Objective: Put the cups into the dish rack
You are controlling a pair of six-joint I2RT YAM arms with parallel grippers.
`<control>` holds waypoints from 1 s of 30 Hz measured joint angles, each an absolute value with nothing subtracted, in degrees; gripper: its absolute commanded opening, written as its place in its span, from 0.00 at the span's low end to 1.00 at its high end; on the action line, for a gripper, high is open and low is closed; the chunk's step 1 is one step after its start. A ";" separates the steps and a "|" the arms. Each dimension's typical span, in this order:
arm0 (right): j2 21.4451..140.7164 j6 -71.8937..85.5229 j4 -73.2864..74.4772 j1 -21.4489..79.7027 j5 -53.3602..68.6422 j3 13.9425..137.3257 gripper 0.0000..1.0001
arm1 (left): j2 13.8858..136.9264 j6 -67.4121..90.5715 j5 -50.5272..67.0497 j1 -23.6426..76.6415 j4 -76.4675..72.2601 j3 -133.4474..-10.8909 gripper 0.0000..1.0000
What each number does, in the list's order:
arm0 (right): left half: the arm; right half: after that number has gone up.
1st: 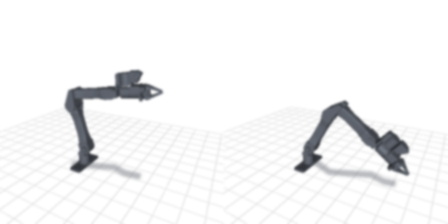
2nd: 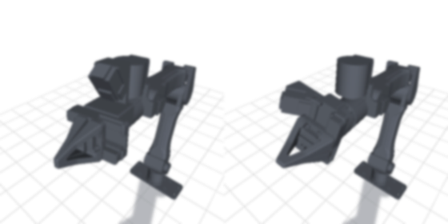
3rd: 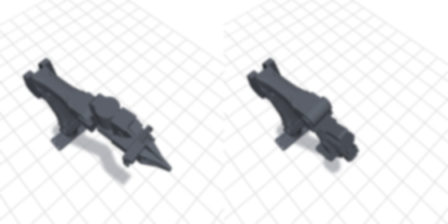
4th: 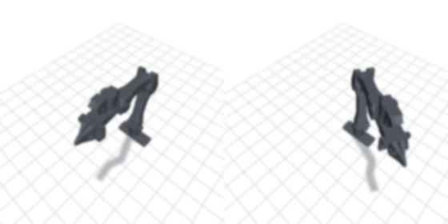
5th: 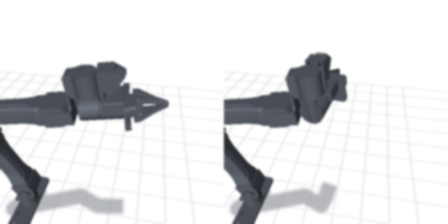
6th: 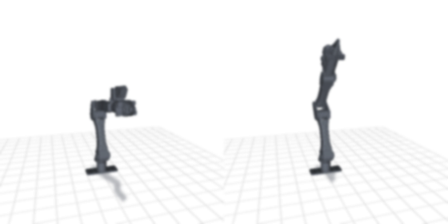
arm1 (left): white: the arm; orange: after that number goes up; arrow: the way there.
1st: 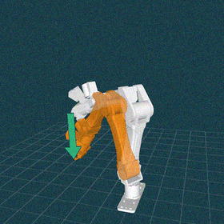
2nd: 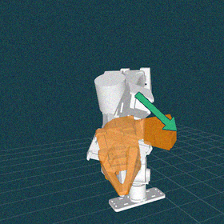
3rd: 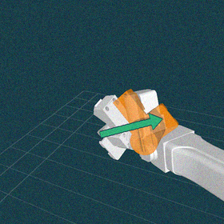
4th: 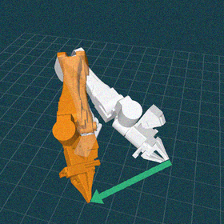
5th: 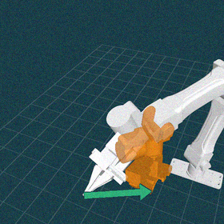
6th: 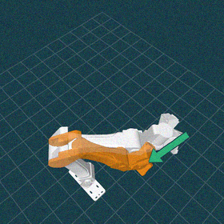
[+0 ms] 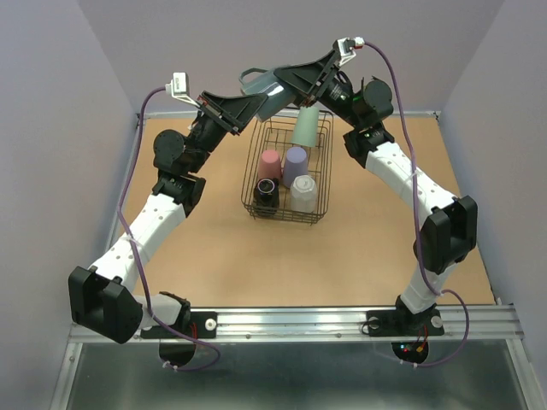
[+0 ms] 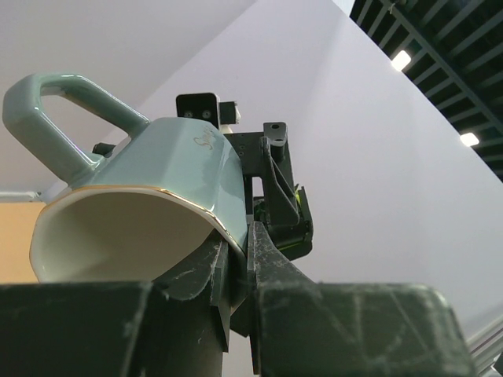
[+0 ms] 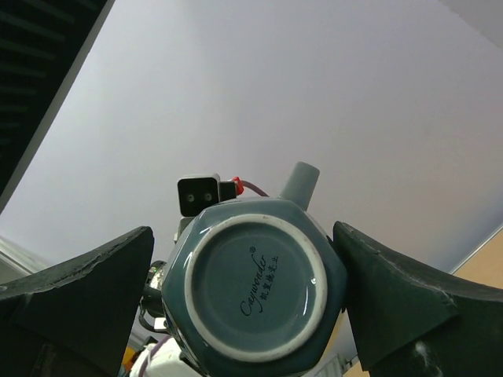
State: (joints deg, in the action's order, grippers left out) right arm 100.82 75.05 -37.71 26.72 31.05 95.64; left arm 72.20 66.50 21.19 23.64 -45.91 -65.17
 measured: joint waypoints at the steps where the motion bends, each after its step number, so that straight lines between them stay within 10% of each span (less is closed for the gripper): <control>1: 100.90 75.09 -37.71 26.72 31.09 95.64 0.99 | 72.20 66.76 21.06 23.64 -46.06 -65.04 0.00; 11: 101.82 75.07 -37.69 26.83 31.70 95.64 0.28 | 72.23 68.55 20.25 23.59 -47.33 -64.18 0.00; 15: 101.97 74.87 -36.97 26.83 31.75 96.05 0.00 | 72.27 68.36 20.49 23.51 -47.03 -64.16 0.45; 22: 103.13 68.71 -25.58 27.11 31.81 100.07 0.00 | 70.83 64.23 22.00 23.46 -43.18 -64.07 0.86; 30: 105.25 60.69 -14.39 27.59 31.79 104.09 0.00 | 63.44 55.31 19.68 23.03 -28.25 -61.06 0.90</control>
